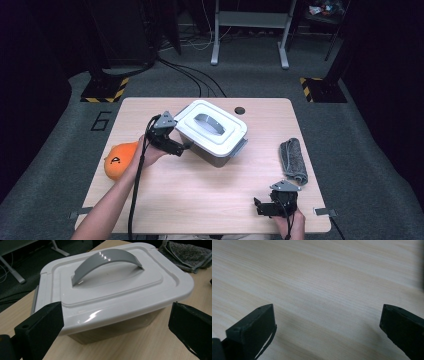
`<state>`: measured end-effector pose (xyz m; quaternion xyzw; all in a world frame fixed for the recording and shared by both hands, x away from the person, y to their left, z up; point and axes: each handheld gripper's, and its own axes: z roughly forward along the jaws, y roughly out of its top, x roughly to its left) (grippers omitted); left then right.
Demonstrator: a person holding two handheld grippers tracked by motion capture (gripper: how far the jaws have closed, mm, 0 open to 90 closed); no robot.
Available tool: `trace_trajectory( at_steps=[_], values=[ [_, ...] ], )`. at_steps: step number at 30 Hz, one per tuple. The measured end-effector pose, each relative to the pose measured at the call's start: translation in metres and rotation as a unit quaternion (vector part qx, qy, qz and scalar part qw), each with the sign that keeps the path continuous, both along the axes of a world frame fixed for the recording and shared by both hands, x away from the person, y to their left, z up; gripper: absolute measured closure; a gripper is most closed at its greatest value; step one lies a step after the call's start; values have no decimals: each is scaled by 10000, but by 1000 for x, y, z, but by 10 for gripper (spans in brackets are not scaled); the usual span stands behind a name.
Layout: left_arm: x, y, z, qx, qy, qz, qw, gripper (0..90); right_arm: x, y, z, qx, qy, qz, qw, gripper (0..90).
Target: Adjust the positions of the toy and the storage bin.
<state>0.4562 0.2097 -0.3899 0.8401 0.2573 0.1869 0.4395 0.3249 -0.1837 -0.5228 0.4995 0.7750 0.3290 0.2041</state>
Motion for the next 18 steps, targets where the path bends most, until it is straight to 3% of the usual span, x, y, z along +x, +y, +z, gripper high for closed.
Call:
trace_trajectory(
  at_steps=[1,9,12,14,15,16,18],
  values=[
    [-6,-1,-4,30,101,-26,9999,0,0,-1,8,26,-55,-39,10000,0],
    [-50,-3,-50,109,292,-25,9995,0,18,-17,41,-45,-351,-267,9990,8],
    [-58,-2,-71,241,469,23,9986,0,30,-27,51,-113,-354,-473,9982,0],
    [-63,0,-85,216,583,89,9980,0,39,-34,55,-175,-357,-664,9970,0],
    [-63,0,-85,216,583,89,9980,0,44,-38,57,-169,-303,-725,9968,0],
    [-66,2,-98,251,662,206,9973,0,49,-42,58,-200,-318,-802,9961,0],
    [-68,5,-109,252,725,290,9966,0,57,-49,60,-247,-269,-910,9952,0]
  ],
)
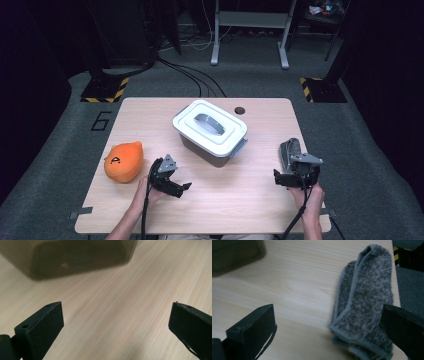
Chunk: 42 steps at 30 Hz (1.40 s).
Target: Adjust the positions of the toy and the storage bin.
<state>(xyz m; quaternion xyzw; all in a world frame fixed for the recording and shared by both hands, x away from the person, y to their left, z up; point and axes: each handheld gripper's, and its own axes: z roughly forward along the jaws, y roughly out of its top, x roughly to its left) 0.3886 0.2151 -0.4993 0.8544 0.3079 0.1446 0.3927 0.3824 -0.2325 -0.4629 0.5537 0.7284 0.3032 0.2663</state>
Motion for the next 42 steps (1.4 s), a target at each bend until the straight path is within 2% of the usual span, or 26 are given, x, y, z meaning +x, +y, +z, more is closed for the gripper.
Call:
trace_trajectory(
  at_steps=[2,5,6,7,10,11,12,13,15,16,17,20,22,23,24,30,32,36,39,42],
  values=[
    [-3,2,-10,-69,67,121,9999,0,8,-6,0,-39,39,-146,9999,0],
    [-4,4,-19,49,75,178,9998,0,20,-14,-3,-29,141,-263,9995,0],
    [-5,4,-21,19,86,230,9997,0,24,-15,-4,-31,186,-310,9993,2],
    [-4,5,-21,81,59,261,9996,0,27,-17,-6,-62,239,-318,9992,5],
    [-4,4,-24,2,50,297,9995,0,35,-21,-11,-78,333,-371,9987,24],
    [-5,4,-25,3,119,303,9995,0,37,-21,-12,-81,346,-414,9985,41],
    [-4,4,-27,97,71,306,9995,0,38,-22,-13,-92,347,-440,9984,57],
    [-4,4,-29,55,147,273,9995,0,41,-23,-15,-80,354,-433,9984,64],
    [-3,3,-30,58,152,290,9994,0,43,-23,-16,-121,379,-465,9981,69],
    [-3,2,-30,128,182,301,9993,0,48,-21,-19,-174,448,-506,9976,83],
    [-2,1,-31,139,78,355,9992,0,49,-22,-19,-187,450,-488,9976,92],
    [-2,-1,-31,292,129,366,9988,0,55,-23,-24,-189,545,-555,9968,143],
    [-2,-2,-31,306,162,333,9988,0,56,-25,-26,-187,572,-542,9967,145],
    [-2,-3,-32,302,126,379,9987,0,60,-26,-29,-190,626,-526,9965,197],
    [-2,-3,-32,302,126,379,9987,0,60,-26,-29,-190,626,-526,9965,197],
    [1,-2,-31,317,206,465,9982,0,64,-26,-42,-217,917,-536,9941,344],
    [1,-2,-31,325,209,486,9981,0,63,-28,-44,-83,815,-536,9952,412],
    [1,-2,-32,284,213,555,9978,0,60,-28,-44,-60,732,-608,9954,581],
    [1,-2,-32,303,169,623,9975,0,59,-31,-43,-92,681,-603,9958,652],
    [1,-2,-31,316,165,649,9973,0,57,-32,-42,32,659,-654,9957,672]
  ],
)
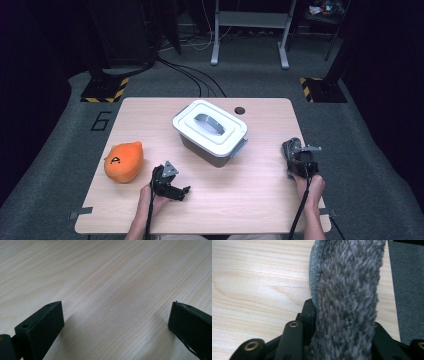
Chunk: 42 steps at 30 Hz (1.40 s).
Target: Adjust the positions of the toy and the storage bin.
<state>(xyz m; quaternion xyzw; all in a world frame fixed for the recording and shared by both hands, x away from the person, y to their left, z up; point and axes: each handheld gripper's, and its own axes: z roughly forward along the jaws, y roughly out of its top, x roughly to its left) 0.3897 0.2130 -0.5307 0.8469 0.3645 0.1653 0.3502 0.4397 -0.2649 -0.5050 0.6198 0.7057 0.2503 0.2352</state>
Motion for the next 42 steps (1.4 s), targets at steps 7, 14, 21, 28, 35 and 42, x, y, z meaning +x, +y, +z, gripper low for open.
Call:
trace_trajectory(
  at_steps=[7,14,21,28,35,42],
  values=[
    [0,0,0,22,8,-1,10000,1,-13,-5,9,75,-134,-2,9999,690],
    [0,1,0,15,17,12,10000,3,-38,-7,25,59,-316,105,9994,690],
    [0,1,0,18,14,18,10000,3,-68,-10,27,-43,-301,135,9994,687],
    [0,1,0,13,12,39,10000,3,-93,-10,19,-80,-176,148,9997,682],
    [1,1,0,36,2,12,10000,4,-108,-4,6,-161,7,156,9997,666],
    [0,1,0,20,11,11,10000,7,-107,-7,1,-199,31,44,9998,366]
  ],
)
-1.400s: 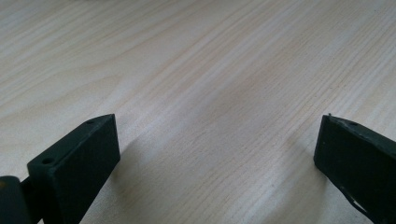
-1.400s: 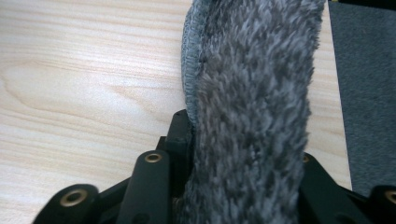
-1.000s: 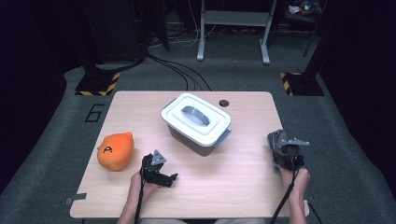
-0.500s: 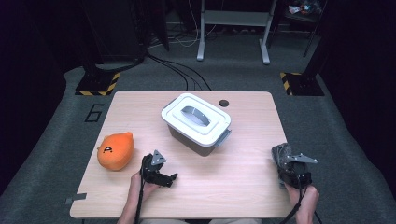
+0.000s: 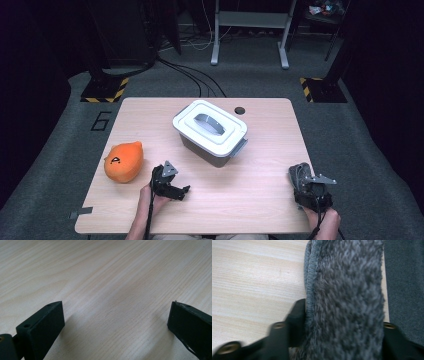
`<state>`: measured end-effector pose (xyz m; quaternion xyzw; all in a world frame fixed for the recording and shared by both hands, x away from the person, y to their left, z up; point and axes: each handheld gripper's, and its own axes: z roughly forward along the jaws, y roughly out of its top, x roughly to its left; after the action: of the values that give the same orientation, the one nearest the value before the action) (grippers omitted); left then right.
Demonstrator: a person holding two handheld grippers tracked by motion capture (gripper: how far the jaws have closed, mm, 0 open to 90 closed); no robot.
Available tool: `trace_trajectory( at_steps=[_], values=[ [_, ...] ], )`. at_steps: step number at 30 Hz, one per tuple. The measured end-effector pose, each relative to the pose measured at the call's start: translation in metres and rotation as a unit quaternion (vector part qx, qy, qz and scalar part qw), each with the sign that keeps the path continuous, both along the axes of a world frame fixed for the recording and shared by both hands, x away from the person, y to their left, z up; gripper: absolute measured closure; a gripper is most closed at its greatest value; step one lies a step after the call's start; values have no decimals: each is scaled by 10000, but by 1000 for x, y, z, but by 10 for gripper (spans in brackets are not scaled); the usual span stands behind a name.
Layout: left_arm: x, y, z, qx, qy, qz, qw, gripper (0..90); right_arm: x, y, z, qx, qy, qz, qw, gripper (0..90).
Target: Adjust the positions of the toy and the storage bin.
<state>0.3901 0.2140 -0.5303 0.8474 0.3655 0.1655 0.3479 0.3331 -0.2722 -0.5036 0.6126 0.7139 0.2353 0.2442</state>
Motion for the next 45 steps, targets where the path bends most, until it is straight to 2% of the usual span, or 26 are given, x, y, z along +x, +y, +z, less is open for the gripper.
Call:
trace_trajectory(
  at_steps=[1,4,9,15,16,20,29,33,38,41,42,45],
  values=[
    [0,0,0,1,-1,-1,10000,8,-2,0,2,11,-46,-27,10000,278],
    [0,0,0,-8,1,1,10000,10,-9,1,13,28,-252,-31,9997,143],
    [0,0,0,-21,43,-10,10000,11,-17,11,32,9,-404,250,9989,110],
    [0,0,0,-20,40,-10,10000,11,-17,24,43,58,-486,471,9977,98],
    [0,0,0,-21,44,-10,10000,10,-14,30,46,96,-539,592,9967,95],
    [0,0,0,-23,44,-8,10000,11,-8,38,49,94,-599,752,9953,90],
    [0,0,0,-24,37,-1,10000,11,19,69,63,147,-772,1246,9891,87],
    [0,0,0,-17,35,-11,10000,11,29,76,65,246,-776,1339,9876,86],
    [0,0,0,-45,6,15,10000,11,49,85,67,330,-814,1568,9837,81],
    [0,0,0,-46,7,14,10000,11,55,88,68,335,-817,1617,9829,79],
    [0,0,0,-46,6,13,10000,11,62,91,69,372,-828,1715,9810,77],
    [0,0,0,-19,-15,9,10000,11,69,94,70,476,-816,1727,9804,73]
  ],
)
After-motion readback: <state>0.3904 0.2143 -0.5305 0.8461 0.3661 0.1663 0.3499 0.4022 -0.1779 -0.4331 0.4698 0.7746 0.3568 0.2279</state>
